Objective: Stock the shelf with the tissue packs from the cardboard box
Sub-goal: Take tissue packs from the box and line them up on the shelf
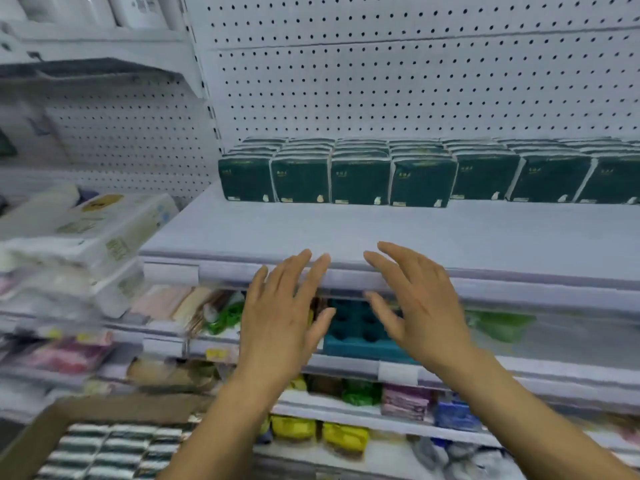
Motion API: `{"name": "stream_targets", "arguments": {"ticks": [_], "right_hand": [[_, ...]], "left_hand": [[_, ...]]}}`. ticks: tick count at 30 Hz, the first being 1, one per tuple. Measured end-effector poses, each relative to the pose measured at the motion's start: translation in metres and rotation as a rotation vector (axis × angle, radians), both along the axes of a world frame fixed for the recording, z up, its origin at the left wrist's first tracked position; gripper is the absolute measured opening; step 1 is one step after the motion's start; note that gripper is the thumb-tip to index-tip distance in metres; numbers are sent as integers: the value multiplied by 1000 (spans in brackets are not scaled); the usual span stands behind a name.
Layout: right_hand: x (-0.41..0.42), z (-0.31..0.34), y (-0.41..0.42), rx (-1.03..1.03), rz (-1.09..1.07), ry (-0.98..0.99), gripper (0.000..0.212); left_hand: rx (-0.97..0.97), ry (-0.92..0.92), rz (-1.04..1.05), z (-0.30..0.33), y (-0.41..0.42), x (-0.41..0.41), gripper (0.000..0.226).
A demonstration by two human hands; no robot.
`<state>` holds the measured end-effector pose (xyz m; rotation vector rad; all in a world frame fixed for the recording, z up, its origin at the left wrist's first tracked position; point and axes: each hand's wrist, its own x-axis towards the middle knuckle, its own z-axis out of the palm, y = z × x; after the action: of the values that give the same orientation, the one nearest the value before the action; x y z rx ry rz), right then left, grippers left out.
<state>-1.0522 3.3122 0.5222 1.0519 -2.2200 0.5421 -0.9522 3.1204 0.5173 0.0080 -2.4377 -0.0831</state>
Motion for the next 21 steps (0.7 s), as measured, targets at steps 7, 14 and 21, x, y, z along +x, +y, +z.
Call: {"name": "stream_targets", "arguments": {"ticks": [7,14,21], "right_hand": [[69,-43,-62,83,103,-64,46],[135,-101,-163,242,129,-255,50],[205,-167,-243,297,210,-497,46]], "left_hand": [[80,-150,160,-52,-50,87,66],[115,-390,284,-100,-148,165,73],[246,-636,221,-156,-251,235,68]]}}
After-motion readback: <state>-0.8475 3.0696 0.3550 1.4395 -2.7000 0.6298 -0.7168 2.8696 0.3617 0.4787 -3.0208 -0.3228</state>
